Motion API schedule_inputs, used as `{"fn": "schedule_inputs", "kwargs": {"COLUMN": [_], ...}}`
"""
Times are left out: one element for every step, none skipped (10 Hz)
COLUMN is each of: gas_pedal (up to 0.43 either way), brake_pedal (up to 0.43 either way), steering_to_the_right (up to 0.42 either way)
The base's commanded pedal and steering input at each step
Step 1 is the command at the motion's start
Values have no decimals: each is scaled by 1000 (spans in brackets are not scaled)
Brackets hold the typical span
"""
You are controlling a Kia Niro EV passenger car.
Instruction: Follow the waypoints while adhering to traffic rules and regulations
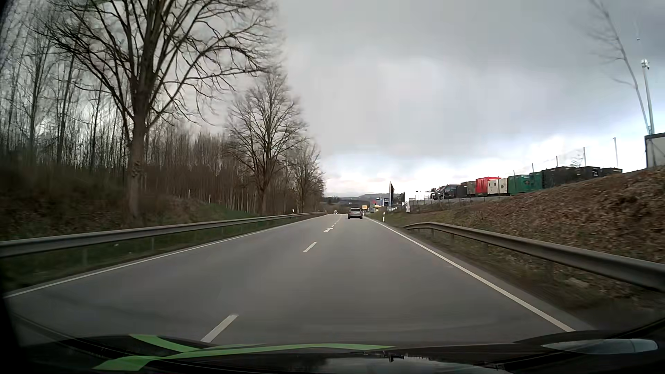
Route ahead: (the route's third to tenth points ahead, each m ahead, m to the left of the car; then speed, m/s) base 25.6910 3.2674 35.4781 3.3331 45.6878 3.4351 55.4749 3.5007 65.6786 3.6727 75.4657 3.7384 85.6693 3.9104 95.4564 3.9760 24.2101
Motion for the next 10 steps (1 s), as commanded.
{"fn": "schedule_inputs", "kwargs": {"gas_pedal": [98, 98, 98, 98, 87, 87, 79, 67, 67, 59], "brake_pedal": [0, 0, 0, 0, 0, 0, 0, 0, 0, 0], "steering_to_the_right": [-5, -5, -5, -5, -5, -4, -5, -5, -5, -5]}}
